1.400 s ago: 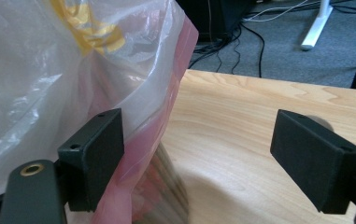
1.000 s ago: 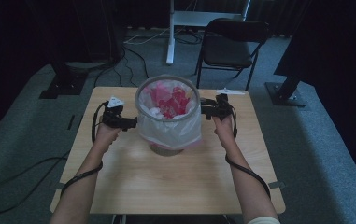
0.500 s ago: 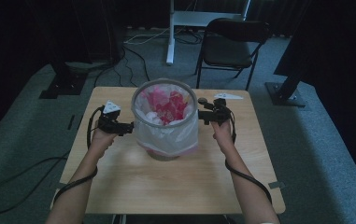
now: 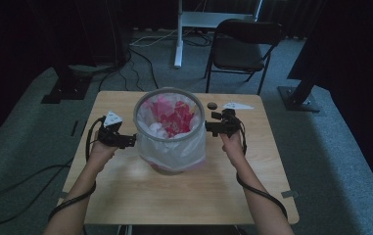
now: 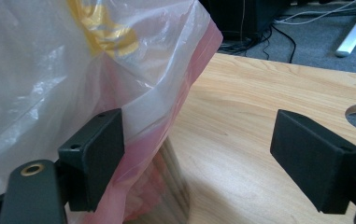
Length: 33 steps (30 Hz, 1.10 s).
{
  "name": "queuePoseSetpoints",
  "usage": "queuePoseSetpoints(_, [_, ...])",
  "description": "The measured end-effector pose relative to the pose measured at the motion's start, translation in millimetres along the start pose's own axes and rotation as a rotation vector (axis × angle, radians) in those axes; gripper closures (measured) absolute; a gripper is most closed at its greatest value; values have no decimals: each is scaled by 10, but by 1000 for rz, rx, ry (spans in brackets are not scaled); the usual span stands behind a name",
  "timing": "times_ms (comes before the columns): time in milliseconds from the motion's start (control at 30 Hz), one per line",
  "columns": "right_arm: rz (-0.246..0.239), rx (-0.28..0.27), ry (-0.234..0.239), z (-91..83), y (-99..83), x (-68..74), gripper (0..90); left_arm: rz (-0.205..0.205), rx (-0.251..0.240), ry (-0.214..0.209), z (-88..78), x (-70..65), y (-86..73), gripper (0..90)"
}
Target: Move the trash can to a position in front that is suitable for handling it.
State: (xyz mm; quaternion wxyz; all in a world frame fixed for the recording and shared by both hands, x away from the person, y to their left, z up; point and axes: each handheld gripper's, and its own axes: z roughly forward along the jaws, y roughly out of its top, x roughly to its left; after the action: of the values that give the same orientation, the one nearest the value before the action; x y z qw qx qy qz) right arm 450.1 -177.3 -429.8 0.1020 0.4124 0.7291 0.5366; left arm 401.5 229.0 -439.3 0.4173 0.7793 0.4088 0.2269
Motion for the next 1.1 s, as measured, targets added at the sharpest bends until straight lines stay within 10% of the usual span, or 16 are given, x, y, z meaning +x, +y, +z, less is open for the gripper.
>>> queuePoseSetpoints(1100, [-43,-4,61,-316,-342,487,172,42,18,-3,-532,-255,-312,52])
